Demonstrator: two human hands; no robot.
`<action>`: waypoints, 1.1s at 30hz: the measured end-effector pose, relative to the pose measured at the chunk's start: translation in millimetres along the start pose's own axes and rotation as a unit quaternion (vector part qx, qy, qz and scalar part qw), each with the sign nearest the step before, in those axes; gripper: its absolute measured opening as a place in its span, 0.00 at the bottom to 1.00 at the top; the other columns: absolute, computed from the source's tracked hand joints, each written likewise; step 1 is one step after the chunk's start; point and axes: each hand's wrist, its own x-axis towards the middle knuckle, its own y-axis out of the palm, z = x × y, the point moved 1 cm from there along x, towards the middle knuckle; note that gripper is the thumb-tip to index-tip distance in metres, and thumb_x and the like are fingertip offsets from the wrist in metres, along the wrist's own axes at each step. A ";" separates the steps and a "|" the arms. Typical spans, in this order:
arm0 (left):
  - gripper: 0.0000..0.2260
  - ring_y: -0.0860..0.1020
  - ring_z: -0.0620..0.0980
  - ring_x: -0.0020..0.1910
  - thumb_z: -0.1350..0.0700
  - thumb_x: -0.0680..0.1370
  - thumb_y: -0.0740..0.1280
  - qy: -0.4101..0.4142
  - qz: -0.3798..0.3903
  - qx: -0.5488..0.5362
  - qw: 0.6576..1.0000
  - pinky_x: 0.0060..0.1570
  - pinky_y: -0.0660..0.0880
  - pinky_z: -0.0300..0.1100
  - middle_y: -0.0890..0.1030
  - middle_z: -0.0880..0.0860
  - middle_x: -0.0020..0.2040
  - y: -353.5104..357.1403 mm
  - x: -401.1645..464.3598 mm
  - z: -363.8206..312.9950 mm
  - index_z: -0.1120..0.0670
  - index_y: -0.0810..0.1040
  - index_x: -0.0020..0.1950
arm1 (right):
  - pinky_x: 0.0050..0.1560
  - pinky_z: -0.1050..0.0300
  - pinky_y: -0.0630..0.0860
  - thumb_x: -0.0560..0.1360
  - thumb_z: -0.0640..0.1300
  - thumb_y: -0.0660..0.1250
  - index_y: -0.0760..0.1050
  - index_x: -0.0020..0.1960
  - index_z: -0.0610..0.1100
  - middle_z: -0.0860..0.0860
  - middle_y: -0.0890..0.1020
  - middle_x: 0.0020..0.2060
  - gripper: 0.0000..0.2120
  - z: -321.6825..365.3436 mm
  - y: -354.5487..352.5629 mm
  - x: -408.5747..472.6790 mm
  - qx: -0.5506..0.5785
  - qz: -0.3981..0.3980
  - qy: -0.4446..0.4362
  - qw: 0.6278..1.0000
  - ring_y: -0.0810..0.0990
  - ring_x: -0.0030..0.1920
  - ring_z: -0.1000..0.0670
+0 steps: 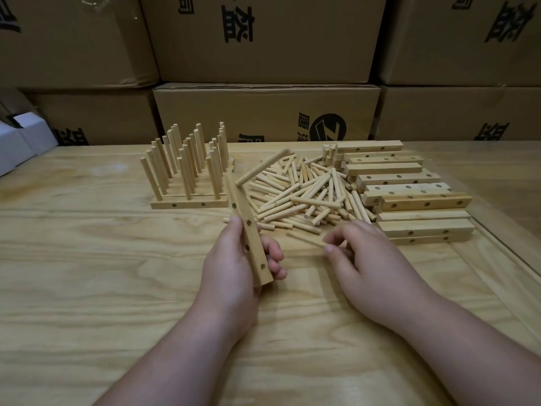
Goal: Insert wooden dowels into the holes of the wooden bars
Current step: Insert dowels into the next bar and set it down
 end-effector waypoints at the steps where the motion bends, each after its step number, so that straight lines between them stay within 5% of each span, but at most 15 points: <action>1: 0.19 0.72 0.50 0.23 0.45 0.86 0.52 0.012 0.001 0.020 1.000 0.25 0.74 0.43 0.76 0.57 0.30 -0.3 0.4 1.2 0.56 0.75 0.51 | 0.43 0.68 0.65 0.79 0.51 0.61 0.73 0.50 0.59 0.63 0.74 0.42 0.03 2.0 -1.4 -0.7 0.034 -0.021 -0.003 0.999 0.72 0.46 0.61; 4: 0.17 0.72 0.50 0.23 0.45 0.86 0.53 0.039 0.022 0.095 0.994 0.27 0.73 0.44 0.77 0.57 0.29 -0.8 0.2 4.5 0.53 0.77 0.54 | 0.38 0.69 0.68 0.80 0.52 0.58 0.72 0.53 0.59 0.63 0.77 0.42 0.05 9.0 -5.1 -4.0 0.117 -0.068 -0.022 0.991 0.76 0.42 0.60; 11: 0.15 0.72 0.50 0.25 0.48 0.86 0.54 0.044 0.073 0.147 0.985 0.26 0.73 0.43 0.78 0.57 0.29 2.8 -4.9 5.1 0.56 0.75 0.53 | 0.56 0.73 0.69 0.81 0.50 0.59 0.79 0.61 0.48 0.60 0.81 0.52 0.15 16.6 -4.9 -8.3 0.130 -0.086 -0.090 0.984 0.77 0.58 0.63; 18: 0.14 0.72 0.51 0.24 0.48 0.85 0.56 0.023 0.066 0.152 0.986 0.25 0.73 0.43 0.78 0.57 0.29 4.8 -5.5 3.2 0.57 0.75 0.51 | 0.48 0.74 0.68 0.81 0.44 0.62 0.81 0.59 0.45 0.65 0.76 0.45 0.11 18.1 -6.8 -9.2 0.136 -0.091 -0.138 0.977 0.76 0.48 0.63; 23: 0.13 0.73 0.49 0.26 0.49 0.84 0.60 0.009 0.081 0.166 0.983 0.27 0.75 0.44 0.78 0.55 0.29 3.9 -5.7 5.6 0.58 0.75 0.51 | 0.40 0.71 0.66 0.76 0.47 0.70 0.82 0.57 0.47 0.59 0.70 0.38 0.11 15.8 -5.7 -8.0 0.111 -0.091 -0.145 0.979 0.72 0.38 0.59; 33: 0.21 0.74 0.49 0.26 0.40 0.74 0.61 0.019 0.098 0.201 0.975 0.32 0.75 0.48 0.79 0.54 0.29 3.7 -4.4 8.0 0.58 0.74 0.51 | 0.41 0.63 0.74 0.76 0.51 0.70 0.85 0.53 0.49 0.58 0.78 0.38 0.09 13.8 -5.1 -6.9 0.113 -0.113 -0.134 0.978 0.78 0.41 0.59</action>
